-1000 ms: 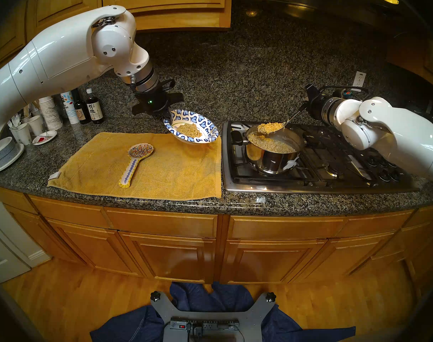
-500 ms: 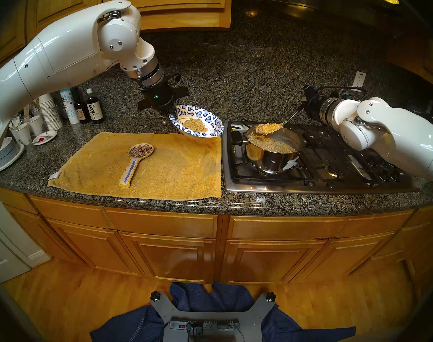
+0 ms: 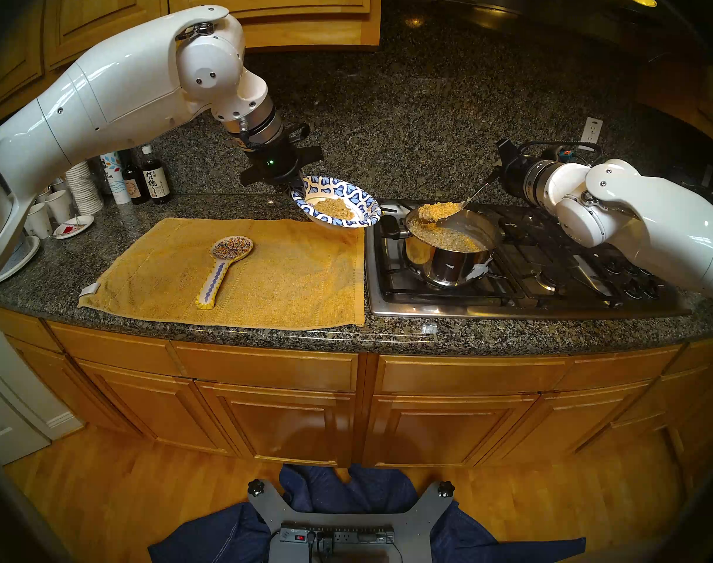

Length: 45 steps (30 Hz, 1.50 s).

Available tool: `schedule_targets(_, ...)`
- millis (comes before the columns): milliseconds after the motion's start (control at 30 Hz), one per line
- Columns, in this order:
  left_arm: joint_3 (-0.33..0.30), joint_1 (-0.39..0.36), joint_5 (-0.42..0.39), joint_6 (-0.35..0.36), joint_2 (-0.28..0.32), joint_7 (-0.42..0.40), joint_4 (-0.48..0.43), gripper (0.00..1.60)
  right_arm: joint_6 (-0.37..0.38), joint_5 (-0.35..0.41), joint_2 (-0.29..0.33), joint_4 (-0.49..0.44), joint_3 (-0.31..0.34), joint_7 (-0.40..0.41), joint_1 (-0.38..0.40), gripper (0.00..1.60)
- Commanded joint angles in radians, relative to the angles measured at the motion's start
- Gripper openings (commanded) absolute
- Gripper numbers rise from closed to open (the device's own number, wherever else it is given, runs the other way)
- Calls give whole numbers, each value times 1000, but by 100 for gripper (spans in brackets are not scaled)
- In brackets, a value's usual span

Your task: Scoop oatmeal into bowl

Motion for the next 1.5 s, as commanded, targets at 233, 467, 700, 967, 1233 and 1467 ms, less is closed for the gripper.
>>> schedule_targets(233, -93, 36, 2, 6, -44, -1, 34, 0, -9, -10, 12, -2, 40, 14, 46, 0)
schedule_targets(467, -118, 63, 2, 10, -45, 1, 44, 0, -7, -12, 10, -2, 40, 14, 47, 0)
schedule_targets(700, -145, 88, 2, 21, -34, -8, 46, 0, -8, -12, -1, -1, 40, 15, 45, 0)
schedule_targets(967, -164, 115, 2, 30, -29, -11, 49, 0, -8, -12, -8, -2, 40, 12, 47, 0)
schedule_targets(1233, -173, 122, 2, 34, -29, -12, 49, 0, -6, -12, -6, 1, 46, 10, 57, 0)
schedule_targets(1467, -173, 123, 2, 37, -28, -16, 49, 0, 0, -10, 14, -20, 60, -4, 81, 0)
